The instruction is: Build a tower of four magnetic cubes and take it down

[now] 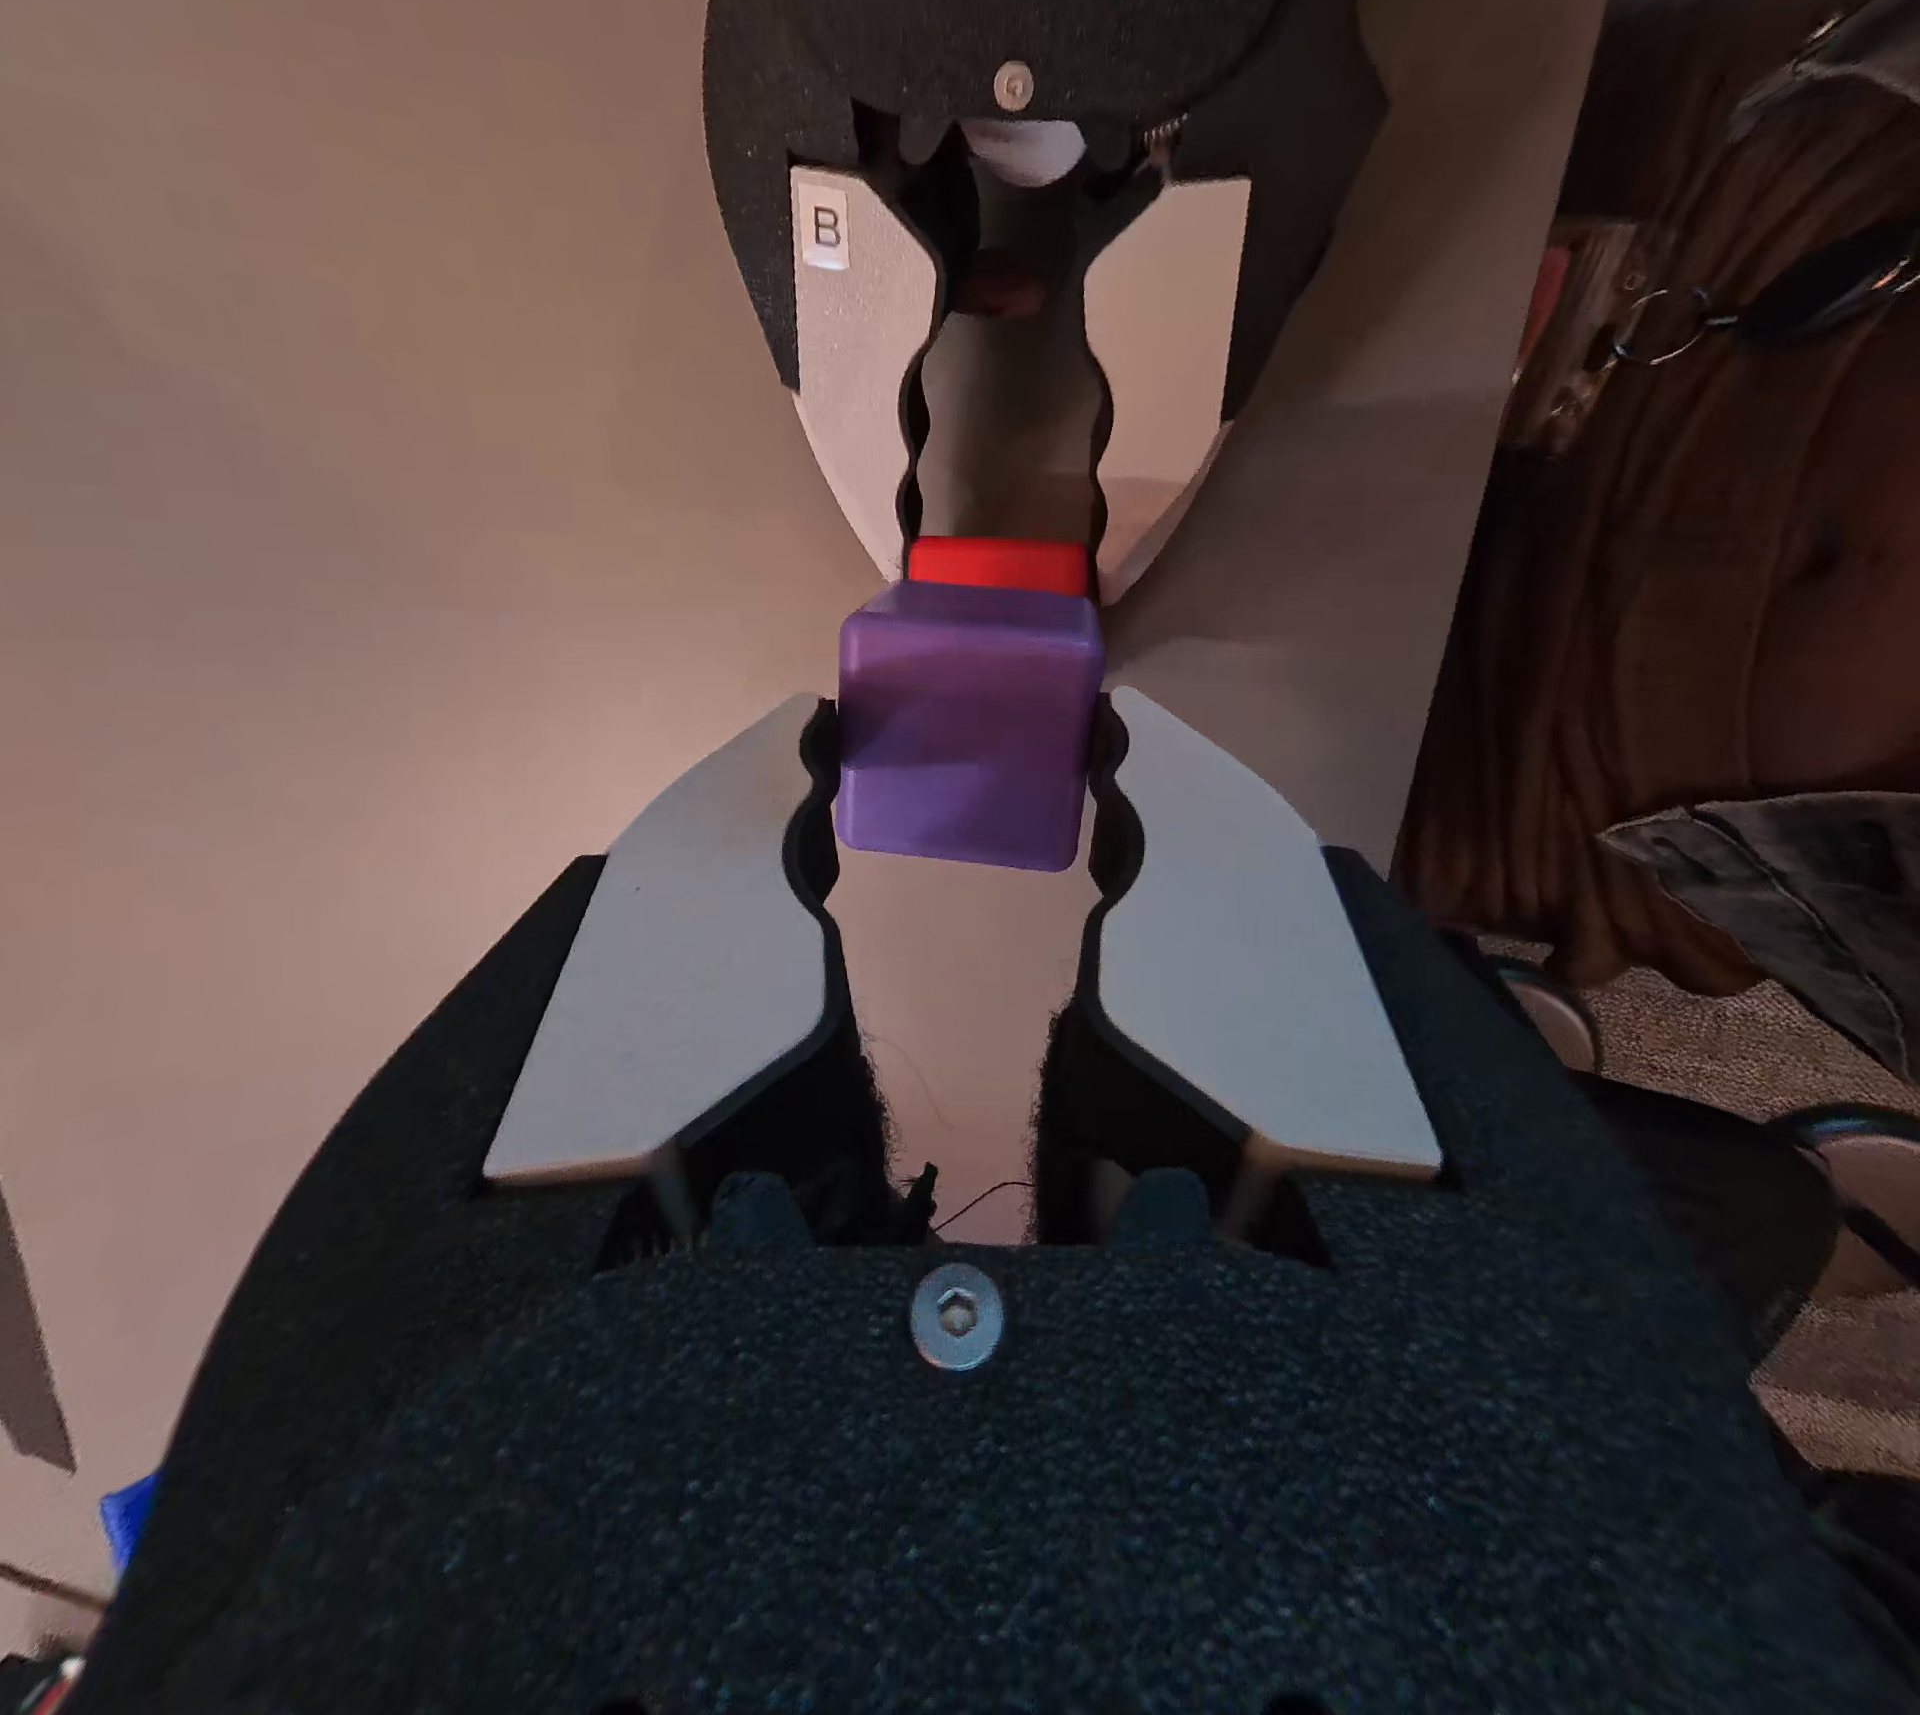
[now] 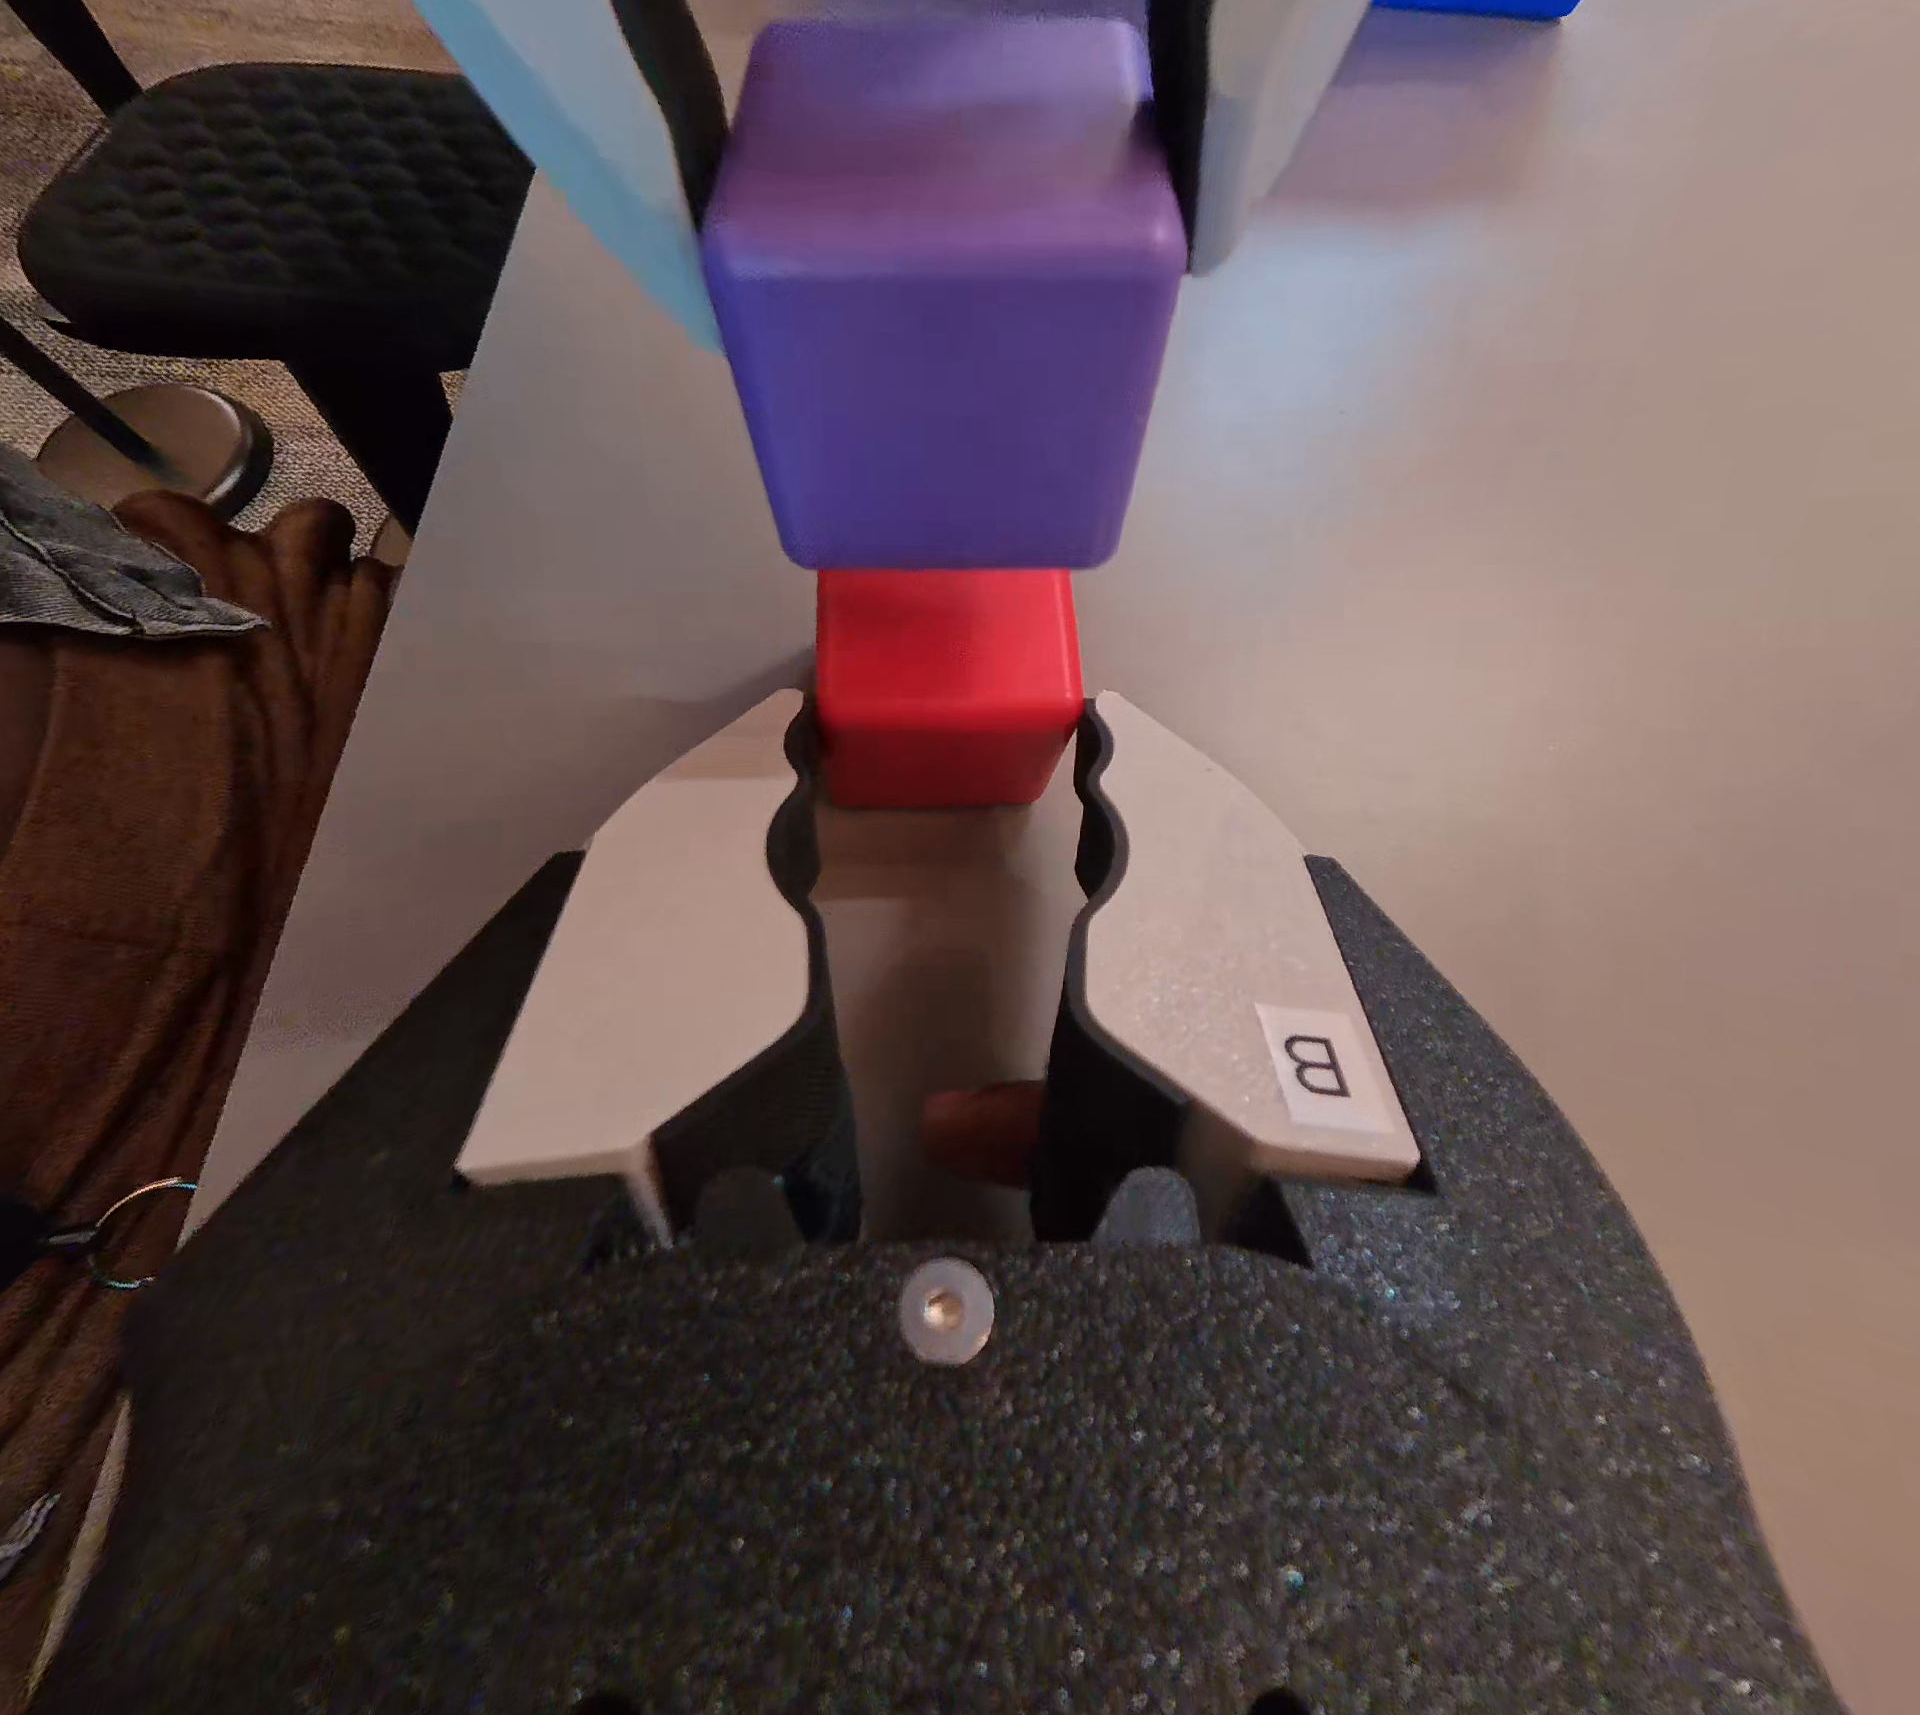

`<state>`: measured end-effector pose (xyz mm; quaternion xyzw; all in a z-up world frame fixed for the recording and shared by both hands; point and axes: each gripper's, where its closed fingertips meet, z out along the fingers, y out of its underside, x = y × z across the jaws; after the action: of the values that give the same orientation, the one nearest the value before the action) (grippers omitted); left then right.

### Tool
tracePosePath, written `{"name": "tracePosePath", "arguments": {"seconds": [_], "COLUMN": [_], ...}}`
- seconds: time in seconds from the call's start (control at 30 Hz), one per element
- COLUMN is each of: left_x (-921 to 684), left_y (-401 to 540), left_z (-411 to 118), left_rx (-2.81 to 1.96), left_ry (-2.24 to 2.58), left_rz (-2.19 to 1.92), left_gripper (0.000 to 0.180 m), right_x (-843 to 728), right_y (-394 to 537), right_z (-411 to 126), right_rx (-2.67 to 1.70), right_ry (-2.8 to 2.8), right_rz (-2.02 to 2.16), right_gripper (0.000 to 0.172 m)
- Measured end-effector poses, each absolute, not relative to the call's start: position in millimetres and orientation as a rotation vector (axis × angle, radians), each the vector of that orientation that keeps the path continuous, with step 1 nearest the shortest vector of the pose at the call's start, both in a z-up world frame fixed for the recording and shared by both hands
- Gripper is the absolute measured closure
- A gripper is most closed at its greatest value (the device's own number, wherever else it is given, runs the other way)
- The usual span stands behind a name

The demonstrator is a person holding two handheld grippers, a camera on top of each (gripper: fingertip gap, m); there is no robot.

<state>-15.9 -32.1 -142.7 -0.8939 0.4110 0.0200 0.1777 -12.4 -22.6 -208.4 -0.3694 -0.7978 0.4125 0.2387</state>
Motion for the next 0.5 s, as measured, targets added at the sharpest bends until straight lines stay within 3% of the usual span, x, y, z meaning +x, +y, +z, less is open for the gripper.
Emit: {"name": "tracePosePath", "arguments": {"seconds": [0.5], "left_x": [-8.9], "left_y": [-24.0], "left_z": [-164.4], "left_rx": [-2.61], "left_ry": [1.225], "left_rz": [0.031], "left_gripper": [0.134], "right_x": [-11.5], "right_y": [-23.4], "right_z": [-208.2], "right_rx": [-1.006], "right_ry": [-2.183], "right_rz": [1.125], "right_gripper": [0.125]}}
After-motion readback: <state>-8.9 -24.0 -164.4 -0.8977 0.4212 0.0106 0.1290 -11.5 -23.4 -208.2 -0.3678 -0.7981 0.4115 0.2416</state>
